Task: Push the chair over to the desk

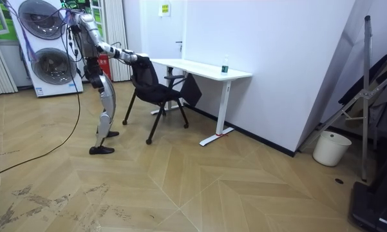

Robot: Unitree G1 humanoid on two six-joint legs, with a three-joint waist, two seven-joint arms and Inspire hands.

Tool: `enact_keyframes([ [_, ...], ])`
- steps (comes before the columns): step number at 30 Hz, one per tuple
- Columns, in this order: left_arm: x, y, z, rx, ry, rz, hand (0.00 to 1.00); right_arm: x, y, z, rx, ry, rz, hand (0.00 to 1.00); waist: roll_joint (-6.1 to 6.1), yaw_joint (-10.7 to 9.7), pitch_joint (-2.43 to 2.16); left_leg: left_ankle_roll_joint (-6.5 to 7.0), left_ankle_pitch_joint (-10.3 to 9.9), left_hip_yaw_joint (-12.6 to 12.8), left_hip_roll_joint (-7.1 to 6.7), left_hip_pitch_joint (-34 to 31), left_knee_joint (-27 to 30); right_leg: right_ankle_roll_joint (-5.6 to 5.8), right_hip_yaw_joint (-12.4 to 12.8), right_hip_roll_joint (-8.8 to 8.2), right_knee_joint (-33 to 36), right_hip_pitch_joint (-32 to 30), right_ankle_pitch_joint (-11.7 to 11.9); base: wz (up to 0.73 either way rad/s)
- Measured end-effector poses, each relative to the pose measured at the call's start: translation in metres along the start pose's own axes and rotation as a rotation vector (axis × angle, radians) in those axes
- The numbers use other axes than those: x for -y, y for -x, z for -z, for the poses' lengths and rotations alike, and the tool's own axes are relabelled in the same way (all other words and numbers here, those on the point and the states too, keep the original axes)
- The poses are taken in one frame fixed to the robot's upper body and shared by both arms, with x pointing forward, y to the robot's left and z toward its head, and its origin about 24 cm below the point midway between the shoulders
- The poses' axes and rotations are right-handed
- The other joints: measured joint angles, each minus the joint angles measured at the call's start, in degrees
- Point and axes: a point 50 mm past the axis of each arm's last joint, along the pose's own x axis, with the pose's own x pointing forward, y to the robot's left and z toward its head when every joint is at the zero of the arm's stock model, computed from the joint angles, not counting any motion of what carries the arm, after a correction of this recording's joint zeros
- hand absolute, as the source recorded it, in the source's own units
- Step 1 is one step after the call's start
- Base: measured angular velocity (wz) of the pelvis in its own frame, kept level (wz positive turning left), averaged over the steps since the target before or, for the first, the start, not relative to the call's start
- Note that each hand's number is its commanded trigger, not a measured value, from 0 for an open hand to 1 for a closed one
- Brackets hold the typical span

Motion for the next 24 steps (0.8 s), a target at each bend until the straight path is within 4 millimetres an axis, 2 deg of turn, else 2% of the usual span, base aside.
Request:
enact_keyframes([
  [2,-0.004,0.001,0.001,0.001,-0.013,-0.008,1.0,0.002,0.0,-0.001,0.003,-0.003,0.009,1.0,-0.2,-1.1,0.01,1.34,-0.4,0.2,-0.66,0.0,-1.0,0.45,0.8,0.12,-1.1,-0.2,1.0,-0.11],
  [5,-0.006,0.0,0.001,0.008,-0.018,-0.003,1.0,0.003,0.001,0.001,-0.001,-0.004,0.013,1.0,-0.39,-1.8,-0.02,2.33,-0.7,1.5,-0.64,0.0,-1.7,1.09,3.4,-0.08,-1.2,-0.9,1.4,-0.15],
  [8,-0.009,0.0,-0.001,0.017,-0.023,-0.001,1.0,0.003,0.004,0.002,-0.006,-0.008,0.019,1.0,-0.43,-2.1,-0.02,2.69,-0.9,2.2,-0.82,-0.2,-1.8,1.43,4.0,0.2,-2.3,-0.9,2.4,-0.17],
  [10,-0.012,0.0,-0.002,0.025,-0.043,-0.002,1.0,0.004,0.004,0.003,-0.005,-0.012,0.023,1.0,-0.63,-2.2,-0.1,3.14,-1.0,3.5,0.14,-0.4,-2.0,1.48,4.7,0.35,-2.4,-1.0,3.1,-0.2],
  [13,-0.013,0.0,-0.003,0.031,-0.048,0.006,1.0,0.004,0.006,0.003,-0.007,-0.01,0.019,1.0,-0.92,-2.4,-0.2,3.46,-1.4,4.3,-0.55,-0.2,-1.7,1.69,5.4,-0.05,-2.1,-2.1,3.4,-0.19],
  [15,-0.014,0.0,-0.003,0.039,-0.048,0.011,1.0,0.004,0.006,0.004,-0.008,-0.012,0.019,1.0,-1.04,-2.3,-0.24,3.77,-1.6,4.9,-0.15,-0.1,-1.7,1.98,5.8,-0.42,-1.9,-2.5,3.6,-0.24],
  [17,-0.013,0.0,-0.003,0.04,-0.049,0.016,1.0,0.003,0.006,0.004,-0.01,-0.013,0.017,1.0,-1.16,-1.4,-0.22,4.24,-1.9,7.0,0.41,0.5,-1.8,2.2,4.7,-1.01,-1.8,-2.8,4.2,-0.37],
  [20,-0.014,0.0,-0.002,0.038,-0.052,0.027,1.0,0.0,0.007,0.003,-0.013,-0.019,0.011,1.0,-1.32,-0.8,-0.12,4.57,-2.1,8.4,0.54,1.3,-2.1,2.41,2.9,-1.83,-1.8,-3.0,4.8,-0.29],
  [21,-0.014,0.0,-0.002,0.038,-0.053,0.027,1.0,0.0,0.007,0.002,-0.013,-0.02,0.01,1.0,-1.34,-0.5,-0.11,4.61,-2.1,8.8,0.68,1.4,-2.2,2.36,2.8,-1.82,-1.9,-3.1,5.1,-0.34],
  [24,-0.018,0.001,-0.002,0.041,-0.061,0.016,1.0,0.001,0.007,0.002,-0.014,-0.024,0.017,1.0,-1.5,0.1,-0.06,4.6,-2.2,9.7,1.68,0.9,-2.0,1.83,0.3,-1.68,-2.1,-3.9,6.5,-0.23],
])
